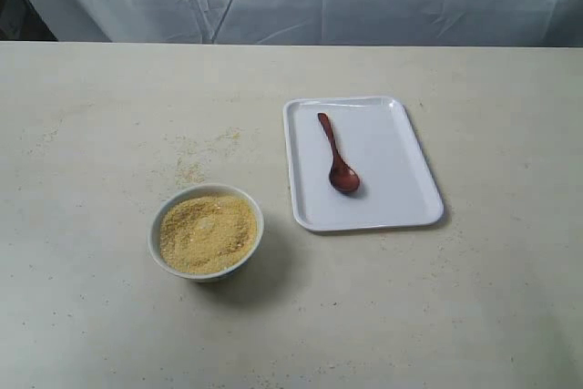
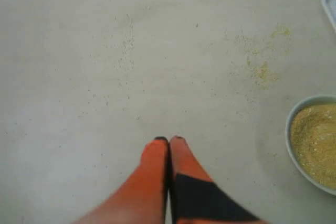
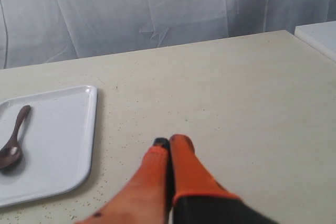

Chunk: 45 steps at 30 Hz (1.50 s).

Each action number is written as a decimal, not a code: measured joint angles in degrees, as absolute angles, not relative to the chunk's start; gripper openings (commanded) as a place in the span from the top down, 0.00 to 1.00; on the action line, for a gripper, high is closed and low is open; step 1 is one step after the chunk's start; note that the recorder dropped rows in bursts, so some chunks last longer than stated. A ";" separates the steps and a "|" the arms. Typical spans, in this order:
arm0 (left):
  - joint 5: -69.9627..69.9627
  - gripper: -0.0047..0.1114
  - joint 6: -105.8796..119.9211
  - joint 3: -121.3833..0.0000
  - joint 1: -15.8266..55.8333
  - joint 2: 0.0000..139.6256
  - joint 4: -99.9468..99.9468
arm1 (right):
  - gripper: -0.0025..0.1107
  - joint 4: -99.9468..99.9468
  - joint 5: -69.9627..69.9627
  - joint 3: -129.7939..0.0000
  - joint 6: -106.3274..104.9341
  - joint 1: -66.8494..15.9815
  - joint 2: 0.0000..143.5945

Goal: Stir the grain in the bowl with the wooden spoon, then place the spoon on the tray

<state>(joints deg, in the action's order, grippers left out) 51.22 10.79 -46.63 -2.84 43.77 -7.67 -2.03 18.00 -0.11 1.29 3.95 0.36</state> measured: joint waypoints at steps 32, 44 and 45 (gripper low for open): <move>12.44 0.96 11.11 -12.94 -2.41 11.60 -10.69 | 0.99 -2.03 18.00 -0.11 1.29 3.95 0.36; 14.46 0.96 11.11 -0.10 3.25 0.35 -4.54 | 0.99 -2.03 18.00 -0.11 1.29 3.95 0.36; 14.59 0.96 11.11 -0.10 3.34 0.35 -4.54 | 0.99 -2.03 18.00 -0.11 1.29 3.95 0.36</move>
